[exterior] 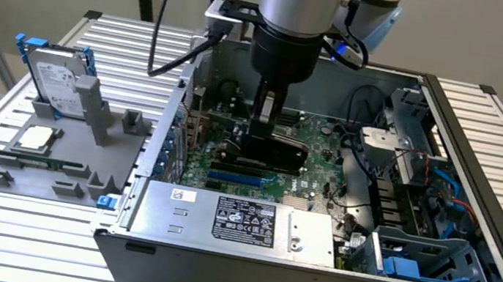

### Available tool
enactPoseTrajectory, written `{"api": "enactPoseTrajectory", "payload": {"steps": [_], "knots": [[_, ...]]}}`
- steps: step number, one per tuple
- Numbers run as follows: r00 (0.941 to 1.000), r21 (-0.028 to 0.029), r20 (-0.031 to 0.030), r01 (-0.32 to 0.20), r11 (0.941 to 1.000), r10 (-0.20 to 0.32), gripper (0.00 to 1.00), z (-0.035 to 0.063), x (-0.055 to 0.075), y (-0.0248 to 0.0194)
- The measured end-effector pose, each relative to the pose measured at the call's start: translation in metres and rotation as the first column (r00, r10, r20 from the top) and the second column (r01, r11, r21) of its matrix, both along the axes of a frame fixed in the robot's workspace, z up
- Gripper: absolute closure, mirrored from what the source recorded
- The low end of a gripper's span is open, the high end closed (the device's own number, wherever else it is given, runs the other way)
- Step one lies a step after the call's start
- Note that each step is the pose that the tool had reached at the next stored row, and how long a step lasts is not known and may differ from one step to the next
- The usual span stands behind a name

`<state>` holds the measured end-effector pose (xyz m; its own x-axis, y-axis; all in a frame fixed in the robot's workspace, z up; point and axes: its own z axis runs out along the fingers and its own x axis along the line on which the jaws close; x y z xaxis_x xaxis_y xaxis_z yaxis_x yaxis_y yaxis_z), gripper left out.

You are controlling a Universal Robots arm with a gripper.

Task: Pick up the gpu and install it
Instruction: 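Insert the gpu into the slot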

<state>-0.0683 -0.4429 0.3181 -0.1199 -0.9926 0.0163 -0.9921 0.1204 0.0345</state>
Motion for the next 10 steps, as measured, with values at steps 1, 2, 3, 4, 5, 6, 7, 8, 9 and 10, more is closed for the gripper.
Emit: {"api": "enactPoseTrajectory", "payload": {"steps": [1,2,3,4,5,6,7,8,9,10], "knots": [[1.0,0.0008,0.0027,-0.003,1.0,0.003,0.73,-0.0014,-0.002,0.0],[1.0,0.0014,0.006,-0.005,1.0,0.005,0.73,-0.0026,-0.004,0.0],[0.9999,0.0018,0.0103,-0.006,1.0,0.006,0.73,-0.0039,-0.006,0.0],[0.9999,0.0022,0.0144,-0.008,1.0,0.008,0.73,-0.0051,-0.008,0.0],[0.9998,0.0027,0.0186,-0.01,1.0,0.009,0.73,-0.0062,-0.01,0.0],[0.9997,0.0032,0.0226,-0.011,0.9999,0.011,0.73,-0.0073,-0.012,0.0],[0.9996,0.0037,0.0272,-0.013,0.9999,0.012,0.73,-0.0086,-0.014,0.0],[0.9994,0.0043,0.0311,-0.014,0.9999,0.014,0.73,-0.0098,-0.016,0.0],[0.9993,0.0051,0.0341,-0.017,0.9998,0.017,0.73,-0.0111,-0.016,0.0],[0.9992,0.006,0.0362,-0.019,0.9998,0.019,0.73,-0.0125,-0.017,0.0]]}}
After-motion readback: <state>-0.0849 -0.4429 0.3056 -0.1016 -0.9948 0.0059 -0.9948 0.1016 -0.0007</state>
